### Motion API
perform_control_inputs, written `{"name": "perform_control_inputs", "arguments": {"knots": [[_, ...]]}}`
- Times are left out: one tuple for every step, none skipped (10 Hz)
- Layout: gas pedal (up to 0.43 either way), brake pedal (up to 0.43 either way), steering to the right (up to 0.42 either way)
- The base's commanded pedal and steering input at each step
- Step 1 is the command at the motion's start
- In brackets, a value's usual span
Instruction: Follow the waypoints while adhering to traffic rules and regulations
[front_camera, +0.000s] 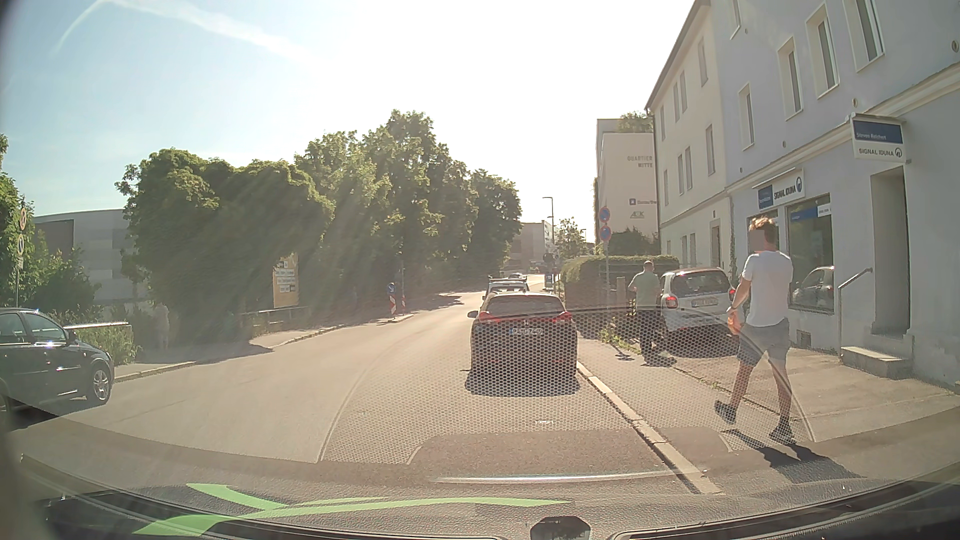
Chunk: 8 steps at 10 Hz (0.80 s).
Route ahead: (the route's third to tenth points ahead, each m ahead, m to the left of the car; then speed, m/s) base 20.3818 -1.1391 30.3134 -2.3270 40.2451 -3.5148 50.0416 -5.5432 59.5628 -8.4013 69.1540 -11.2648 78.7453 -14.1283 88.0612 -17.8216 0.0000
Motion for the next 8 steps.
{"name": "perform_control_inputs", "arguments": {"knots": [[0.000, 0.549, -0.037], [0.000, 0.549, -0.036], [0.000, 0.549, -0.036], [0.000, 0.549, -0.036], [0.000, 0.549, -0.037], [0.000, 0.543, -0.040], [0.000, 0.549, -0.052], [0.000, 0.543, -0.064]]}}
